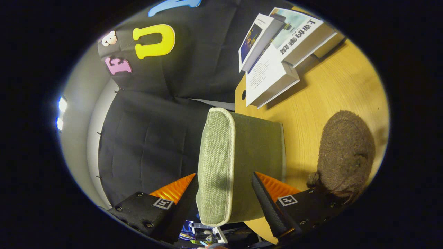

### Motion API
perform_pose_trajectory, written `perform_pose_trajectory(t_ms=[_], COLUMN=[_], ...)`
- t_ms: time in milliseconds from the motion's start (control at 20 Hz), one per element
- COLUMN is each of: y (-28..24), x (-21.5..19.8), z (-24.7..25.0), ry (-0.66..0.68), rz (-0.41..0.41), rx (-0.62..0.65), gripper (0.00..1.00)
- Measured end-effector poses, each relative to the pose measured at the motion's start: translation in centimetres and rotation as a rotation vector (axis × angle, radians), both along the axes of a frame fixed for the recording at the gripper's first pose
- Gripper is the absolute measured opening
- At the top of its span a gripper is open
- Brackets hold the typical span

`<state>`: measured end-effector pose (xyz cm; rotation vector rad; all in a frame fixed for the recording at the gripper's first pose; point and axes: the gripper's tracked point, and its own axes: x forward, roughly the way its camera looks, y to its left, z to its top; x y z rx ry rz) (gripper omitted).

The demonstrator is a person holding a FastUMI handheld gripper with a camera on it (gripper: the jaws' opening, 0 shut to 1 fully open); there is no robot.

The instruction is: Open the storage box then place both shoes into the box .Put the left shoe in first, then the right shoe, with the right side of both shoes facing outward in a uniform manner.

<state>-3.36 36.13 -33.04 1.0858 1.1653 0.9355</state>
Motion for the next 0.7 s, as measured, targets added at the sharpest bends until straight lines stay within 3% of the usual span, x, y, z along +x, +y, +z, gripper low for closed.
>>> perform_pose_trajectory(t_ms=[100, 250, 300, 350, 400, 500, 650, 700], y=[0.2, 1.0, 1.4, 1.5, 0.8, 0.6, 0.0, 0.7], x=[-0.2, 0.4, 0.8, 0.9, 0.6, 1.1, 1.5, 1.4], z=[-0.3, 0.7, 0.8, 0.5, 0.7, 1.1, 2.7, 2.7], ry=[0.007, 0.009, 0.019, 0.038, 0.049, 0.062, 0.018, 0.021], rz=[0.008, -0.008, -0.021, -0.026, -0.023, -0.038, -0.023, -0.017], rx=[0.016, 0.036, 0.038, 0.032, 0.028, 0.01, 0.003, -0.005], gripper=[0.94, 0.8, 0.73, 0.5, 0.48, 0.18, 0.17, 0.05])
